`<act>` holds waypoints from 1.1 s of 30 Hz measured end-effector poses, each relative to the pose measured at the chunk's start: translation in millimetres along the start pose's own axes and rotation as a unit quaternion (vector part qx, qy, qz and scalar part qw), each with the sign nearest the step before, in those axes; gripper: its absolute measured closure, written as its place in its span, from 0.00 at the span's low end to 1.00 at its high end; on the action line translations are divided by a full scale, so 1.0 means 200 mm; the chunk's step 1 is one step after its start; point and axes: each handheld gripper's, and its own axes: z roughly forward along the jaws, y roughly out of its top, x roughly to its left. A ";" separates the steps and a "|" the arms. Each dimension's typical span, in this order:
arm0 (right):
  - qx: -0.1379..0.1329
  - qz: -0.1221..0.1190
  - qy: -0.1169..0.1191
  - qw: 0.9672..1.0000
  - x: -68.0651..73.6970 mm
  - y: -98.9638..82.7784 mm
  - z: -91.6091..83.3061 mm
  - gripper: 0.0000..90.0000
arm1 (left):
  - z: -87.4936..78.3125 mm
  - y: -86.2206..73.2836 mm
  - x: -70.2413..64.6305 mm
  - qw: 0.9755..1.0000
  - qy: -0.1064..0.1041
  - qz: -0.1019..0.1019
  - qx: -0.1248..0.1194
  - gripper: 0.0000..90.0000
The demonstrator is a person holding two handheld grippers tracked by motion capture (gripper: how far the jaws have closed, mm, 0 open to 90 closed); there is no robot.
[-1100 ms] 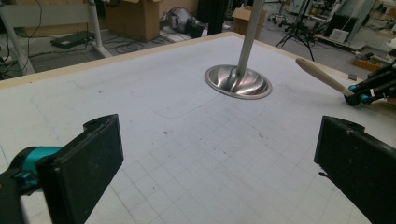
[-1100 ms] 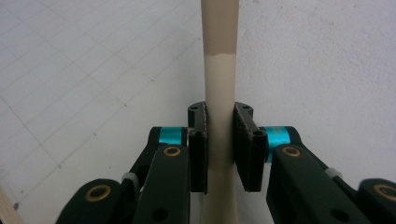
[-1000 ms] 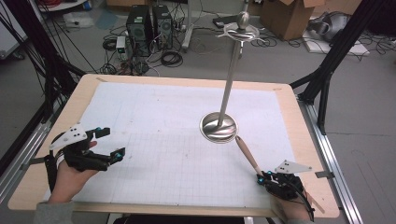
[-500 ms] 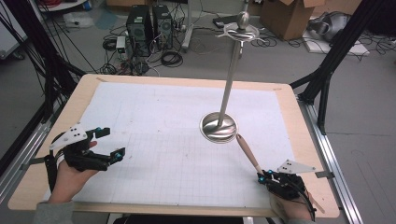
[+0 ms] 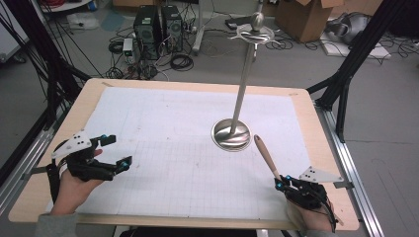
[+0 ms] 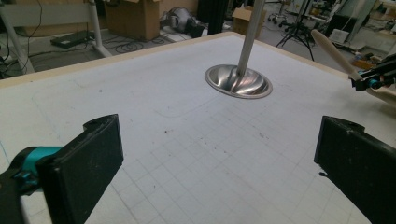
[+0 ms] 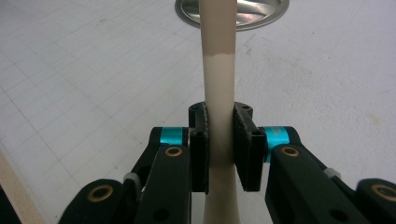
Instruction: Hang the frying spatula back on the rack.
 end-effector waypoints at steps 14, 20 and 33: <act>-0.039 0.015 0.019 0.999 -0.04 0.08 -0.01 0.87 | -0.07 -0.01 0.00 1.000 0.018 -0.003 -0.004 0.02; -0.053 0.010 0.026 0.998 -0.02 0.13 -0.04 0.87 | -0.07 -0.01 -0.01 1.000 0.019 -0.001 -0.005 0.02; -0.070 -0.003 0.034 0.997 -0.07 0.29 -0.16 0.87 | -0.03 -0.02 -0.01 1.000 0.011 0.001 0.004 0.02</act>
